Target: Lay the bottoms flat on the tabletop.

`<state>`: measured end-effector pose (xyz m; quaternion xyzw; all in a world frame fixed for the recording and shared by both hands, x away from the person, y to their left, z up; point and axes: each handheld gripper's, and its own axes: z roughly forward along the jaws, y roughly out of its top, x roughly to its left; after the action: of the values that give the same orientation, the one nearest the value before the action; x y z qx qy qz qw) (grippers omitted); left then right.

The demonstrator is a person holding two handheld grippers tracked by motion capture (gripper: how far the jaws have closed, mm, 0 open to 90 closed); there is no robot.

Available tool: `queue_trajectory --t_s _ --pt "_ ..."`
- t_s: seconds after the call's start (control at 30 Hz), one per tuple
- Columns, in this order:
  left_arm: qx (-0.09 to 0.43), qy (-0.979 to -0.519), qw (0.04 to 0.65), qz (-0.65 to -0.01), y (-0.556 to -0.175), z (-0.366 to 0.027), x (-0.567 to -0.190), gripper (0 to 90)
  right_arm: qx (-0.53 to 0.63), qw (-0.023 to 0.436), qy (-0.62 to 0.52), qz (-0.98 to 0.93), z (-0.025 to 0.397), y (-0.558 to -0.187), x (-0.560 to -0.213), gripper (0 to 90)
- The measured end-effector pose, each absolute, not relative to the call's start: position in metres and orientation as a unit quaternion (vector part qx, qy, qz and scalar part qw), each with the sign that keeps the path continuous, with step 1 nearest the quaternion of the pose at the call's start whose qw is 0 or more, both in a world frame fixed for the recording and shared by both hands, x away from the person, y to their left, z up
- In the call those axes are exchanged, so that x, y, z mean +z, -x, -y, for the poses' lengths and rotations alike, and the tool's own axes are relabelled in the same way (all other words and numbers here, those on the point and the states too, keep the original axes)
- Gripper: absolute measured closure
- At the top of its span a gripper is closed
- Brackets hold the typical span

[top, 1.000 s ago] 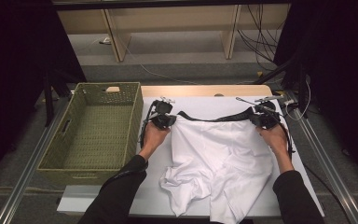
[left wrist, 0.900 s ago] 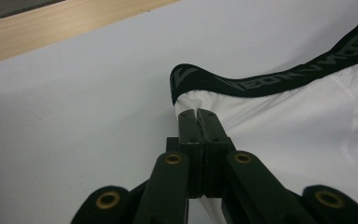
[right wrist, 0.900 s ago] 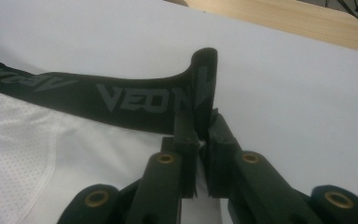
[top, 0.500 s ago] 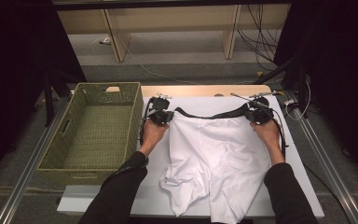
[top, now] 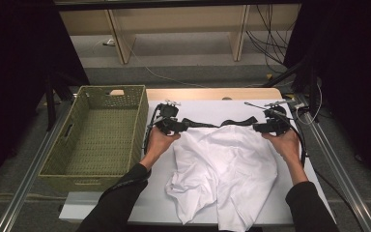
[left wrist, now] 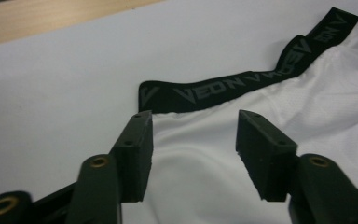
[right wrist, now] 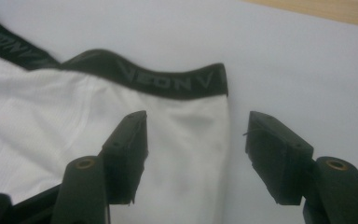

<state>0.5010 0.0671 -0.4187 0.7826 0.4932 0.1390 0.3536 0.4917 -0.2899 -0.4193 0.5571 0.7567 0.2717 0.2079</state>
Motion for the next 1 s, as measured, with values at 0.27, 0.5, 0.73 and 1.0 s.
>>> queue_trajectory --t_s 0.27,0.5,0.73,1.0 --pt "0.102 -0.793 0.348 -0.489 -0.474 -0.065 -0.431 31.8 0.272 0.192 -0.546 -0.769 0.297 -0.452 -0.427 37.4" --pt "0.092 -0.791 0.331 -0.506 -0.463 -0.066 -0.452 26.5 0.248 0.178 -0.557 -0.772 0.306 -0.435 -0.444 38.6" --pt "0.091 -0.792 0.3 -0.525 -0.467 -0.068 -0.47 26.0 0.242 0.163 -0.571 -0.767 0.312 -0.439 -0.455 41.0" --pt "0.09 -0.778 0.314 -0.537 -0.475 -0.078 -0.478 53.6 0.235 0.15 -0.583 -0.763 0.314 -0.448 -0.467 61.2"
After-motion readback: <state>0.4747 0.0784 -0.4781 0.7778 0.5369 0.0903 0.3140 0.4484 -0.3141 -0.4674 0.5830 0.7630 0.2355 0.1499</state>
